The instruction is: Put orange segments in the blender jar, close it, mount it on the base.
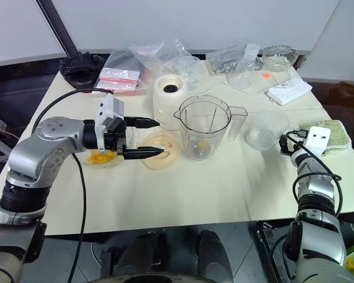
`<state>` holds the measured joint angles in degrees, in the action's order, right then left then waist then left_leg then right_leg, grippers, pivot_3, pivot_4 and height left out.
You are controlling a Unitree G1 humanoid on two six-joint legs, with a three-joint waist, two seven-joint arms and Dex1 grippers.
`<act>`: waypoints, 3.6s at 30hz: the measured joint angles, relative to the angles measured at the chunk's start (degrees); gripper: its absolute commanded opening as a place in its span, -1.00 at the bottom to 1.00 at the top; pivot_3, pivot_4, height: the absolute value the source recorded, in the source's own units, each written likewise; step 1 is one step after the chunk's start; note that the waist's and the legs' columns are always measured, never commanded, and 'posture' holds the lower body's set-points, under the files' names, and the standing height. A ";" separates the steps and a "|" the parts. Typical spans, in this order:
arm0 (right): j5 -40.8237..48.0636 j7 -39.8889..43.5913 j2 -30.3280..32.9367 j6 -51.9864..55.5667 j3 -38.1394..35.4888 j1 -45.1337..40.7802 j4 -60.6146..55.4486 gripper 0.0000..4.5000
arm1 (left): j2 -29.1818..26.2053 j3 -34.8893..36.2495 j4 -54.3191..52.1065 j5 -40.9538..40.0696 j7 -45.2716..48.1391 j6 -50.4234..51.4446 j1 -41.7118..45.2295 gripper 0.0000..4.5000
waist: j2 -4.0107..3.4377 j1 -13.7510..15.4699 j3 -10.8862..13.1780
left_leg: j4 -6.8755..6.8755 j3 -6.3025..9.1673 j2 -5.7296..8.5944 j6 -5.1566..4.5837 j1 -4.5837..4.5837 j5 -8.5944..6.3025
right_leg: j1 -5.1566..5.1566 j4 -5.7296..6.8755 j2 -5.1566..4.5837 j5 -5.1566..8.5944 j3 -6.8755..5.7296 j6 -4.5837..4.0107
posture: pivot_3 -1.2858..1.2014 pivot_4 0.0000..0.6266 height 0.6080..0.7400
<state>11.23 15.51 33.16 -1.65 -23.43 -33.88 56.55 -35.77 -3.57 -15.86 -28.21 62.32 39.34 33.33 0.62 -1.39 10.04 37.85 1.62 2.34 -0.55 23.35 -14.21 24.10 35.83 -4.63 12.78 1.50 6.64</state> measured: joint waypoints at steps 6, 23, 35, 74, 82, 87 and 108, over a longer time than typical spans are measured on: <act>-0.93 -0.41 0.20 -4.33 0.53 -3.32 6.71 0.23 | -1.56 0.01 -0.27 -0.74 0.04 0.39 -0.04 0.89 | -0.01 -0.01 0.01 | -0.01 0.00 0.00 0.00 0.00 0.00 | 0.00 -0.02 0.00 0.00 0.00 0.00 | 0.03 -0.52 1.00; -1.04 0.46 0.20 -7.19 1.74 -4.67 8.79 -0.98 | -2.63 0.35 0.45 -3.51 -1.01 1.86 0.26 0.89 | -0.02 0.16 0.02 | -0.01 0.01 0.00 0.00 0.01 0.00 | -0.04 -0.10 0.00 -0.01 0.01 0.00 | 0.03 -0.52 1.00; -3.50 5.94 8.96 -1.53 7.46 -15.45 -6.25 -0.98 | -2.73 2.79 4.19 -6.30 -1.35 4.16 5.40 0.89 | -0.68 -0.15 0.46 | -0.08 -0.02 0.00 0.01 0.04 0.00 | 0.12 -0.04 0.04 -0.01 0.03 0.02 | 0.03 -0.52 1.00; -16.61 21.96 10.64 -9.51 25.43 -24.46 -22.47 -0.98 | -1.25 2.91 5.20 -9.70 -3.13 3.99 4.60 0.89 | -0.66 0.33 0.50 | -0.07 -0.06 0.02 0.05 0.13 0.03 | 0.23 -0.04 -0.04 -0.02 0.04 0.02 | 0.03 -0.52 1.00; -19.45 21.94 10.81 -14.19 26.59 -24.19 -22.47 -0.98 | -1.34 2.89 6.18 -9.33 -2.71 3.61 4.47 0.89 | -0.65 0.32 0.50 | -0.07 -0.06 0.02 0.05 0.13 0.03 | 0.23 -0.04 -0.04 -0.02 0.04 0.02 | 0.03 -0.52 1.00; -20.71 21.69 10.82 -16.06 26.67 -24.19 -22.47 -0.98 | -1.34 2.89 6.41 -8.95 -2.61 3.39 4.47 0.89 | -0.65 0.33 0.50 | -0.07 -0.06 0.02 0.06 0.13 0.03 | 0.23 -0.04 -0.04 -0.02 0.04 0.02 | 0.03 -0.52 1.00; -26.33 19.61 12.20 -21.83 27.56 -23.92 -22.47 -0.98 | -1.32 2.71 6.62 -8.54 -2.72 2.59 4.48 0.89 | -0.65 0.31 0.50 | -0.07 -0.06 0.02 0.06 0.13 0.04 | 0.23 -0.04 -0.04 -0.02 0.04 0.02 | 0.03 -0.52 1.00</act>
<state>-15.10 35.12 45.36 -23.48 4.13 -57.79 34.08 -37.10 -0.86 -9.24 -36.76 59.59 41.93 37.81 -0.03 -1.08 10.55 37.78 1.56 2.36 -0.49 23.48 -14.18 24.34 35.79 -4.67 12.76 1.54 6.66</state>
